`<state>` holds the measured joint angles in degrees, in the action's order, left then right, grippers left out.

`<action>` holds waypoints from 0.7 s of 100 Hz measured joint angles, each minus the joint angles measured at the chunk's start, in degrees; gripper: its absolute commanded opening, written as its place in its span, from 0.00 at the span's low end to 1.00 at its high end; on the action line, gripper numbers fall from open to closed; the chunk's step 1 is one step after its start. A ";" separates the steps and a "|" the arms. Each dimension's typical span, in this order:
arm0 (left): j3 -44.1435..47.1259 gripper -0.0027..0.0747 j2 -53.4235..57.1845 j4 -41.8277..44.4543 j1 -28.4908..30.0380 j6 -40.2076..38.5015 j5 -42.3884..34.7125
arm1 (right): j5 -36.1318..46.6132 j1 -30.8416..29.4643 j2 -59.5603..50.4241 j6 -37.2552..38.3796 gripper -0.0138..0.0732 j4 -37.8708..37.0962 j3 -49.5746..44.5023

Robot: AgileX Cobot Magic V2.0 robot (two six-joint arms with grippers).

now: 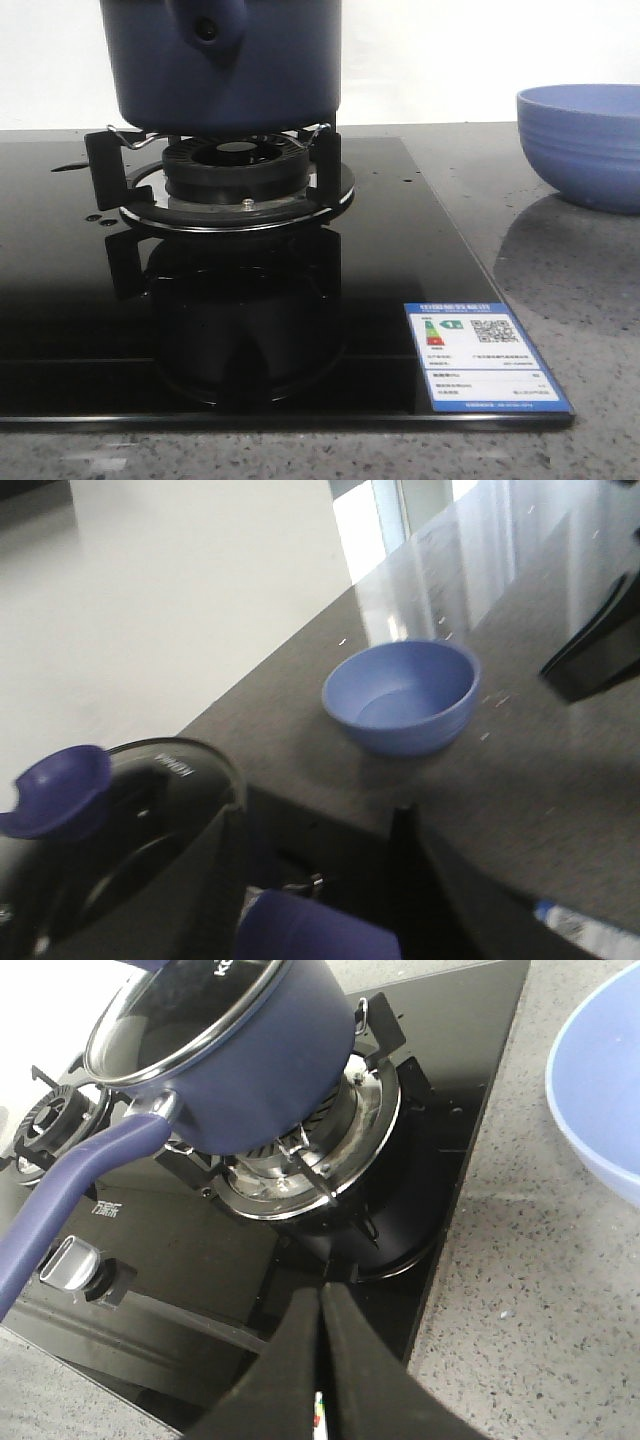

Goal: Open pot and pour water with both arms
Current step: 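Move the left gripper onto the blue lid knob and close on it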

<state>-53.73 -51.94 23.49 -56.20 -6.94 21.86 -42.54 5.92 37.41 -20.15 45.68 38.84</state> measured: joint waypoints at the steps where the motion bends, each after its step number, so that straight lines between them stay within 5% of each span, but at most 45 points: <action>1: -0.31 0.33 -0.49 1.26 0.00 0.00 0.63 | 0.00 0.00 0.00 0.00 0.08 0.00 0.00; 13: -6.04 0.32 -5.19 8.42 0.00 1.29 14.83 | 0.00 0.00 0.00 0.00 0.08 0.00 0.00; 26: -12.82 0.32 -9.69 4.79 0.00 8.66 27.06 | -0.10 0.00 0.00 -0.09 0.08 0.09 0.00; 52: -25.27 0.32 -13.69 -27.34 0.65 32.68 36.51 | -0.10 0.00 0.00 -0.09 0.08 0.09 0.00; 70: -29.89 0.34 -13.82 -55.97 7.60 47.55 37.47 | -0.57 0.00 0.00 -0.09 0.08 0.09 0.00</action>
<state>-83.62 -65.76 -32.47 -48.60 40.62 59.34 -43.11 5.92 37.41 -20.24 45.77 38.84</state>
